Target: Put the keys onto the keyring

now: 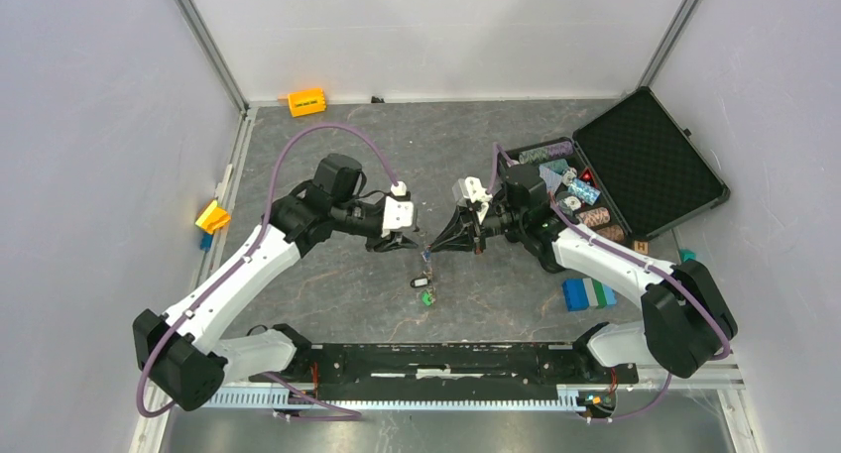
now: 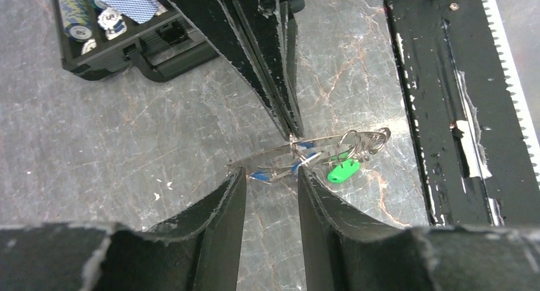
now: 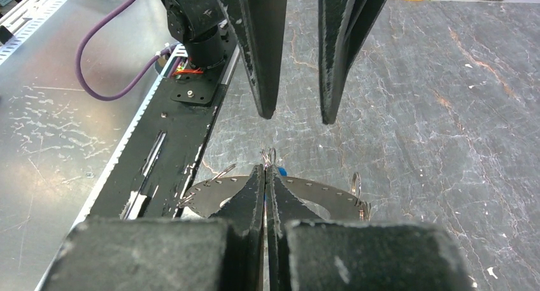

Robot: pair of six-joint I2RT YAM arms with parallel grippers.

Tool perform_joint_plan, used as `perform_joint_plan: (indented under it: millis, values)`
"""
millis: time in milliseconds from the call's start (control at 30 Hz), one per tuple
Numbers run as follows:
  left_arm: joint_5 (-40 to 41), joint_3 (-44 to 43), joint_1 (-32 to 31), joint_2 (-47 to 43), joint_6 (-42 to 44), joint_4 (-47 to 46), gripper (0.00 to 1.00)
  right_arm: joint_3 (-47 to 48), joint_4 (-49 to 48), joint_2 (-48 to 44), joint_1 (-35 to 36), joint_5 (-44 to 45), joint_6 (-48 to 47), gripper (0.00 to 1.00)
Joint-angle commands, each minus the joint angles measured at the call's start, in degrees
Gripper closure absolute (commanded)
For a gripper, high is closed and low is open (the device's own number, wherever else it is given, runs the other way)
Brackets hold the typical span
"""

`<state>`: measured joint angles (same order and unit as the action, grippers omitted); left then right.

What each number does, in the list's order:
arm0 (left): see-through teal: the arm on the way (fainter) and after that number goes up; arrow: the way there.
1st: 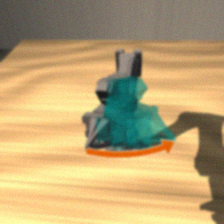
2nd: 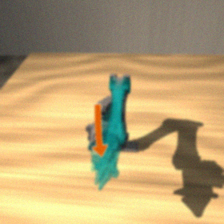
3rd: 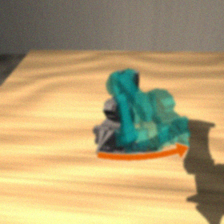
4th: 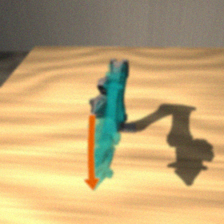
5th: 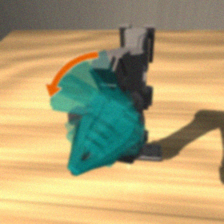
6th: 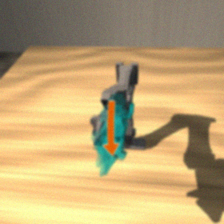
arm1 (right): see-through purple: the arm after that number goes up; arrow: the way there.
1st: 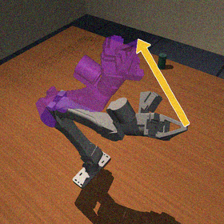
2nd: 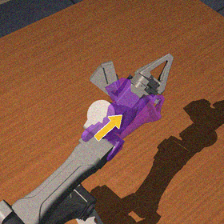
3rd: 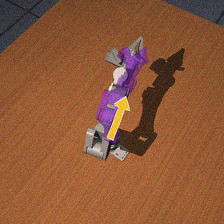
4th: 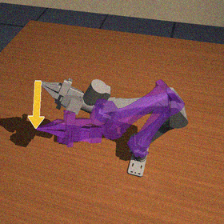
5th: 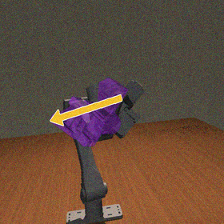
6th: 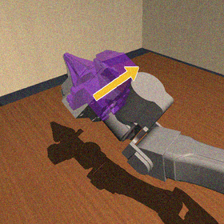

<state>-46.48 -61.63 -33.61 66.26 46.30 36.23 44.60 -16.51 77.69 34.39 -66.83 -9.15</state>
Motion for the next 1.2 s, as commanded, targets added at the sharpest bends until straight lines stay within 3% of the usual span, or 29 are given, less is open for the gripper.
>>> perform_joint_plan:
  millis: [0, 167, 533, 1167]
  values:
    - [-5.0, 1.6, 0.1, 1.0, -0.5, -1.4, 0.59, 2.9, -1.8, -0.6, 0.2, -0.1, -0.6, 1.0]
    - [-7.3, 1.7, 0.0, 3.6, -0.3, -1.3, 0.69, 3.0, -1.9, -0.6, 0.2, -0.2, -0.4, 1.0]
    - [-7.6, 1.3, -0.2, 4.6, -0.1, -1.4, 0.76, 2.8, -2.0, -0.2, 0.2, -0.3, -0.3, 1.0]
    - [-7.9, 0.4, -1.1, 5.2, -0.5, -1.8, 0.8, 3.0, -2.3, -0.2, 0.4, -0.1, 0.2, 1.0]
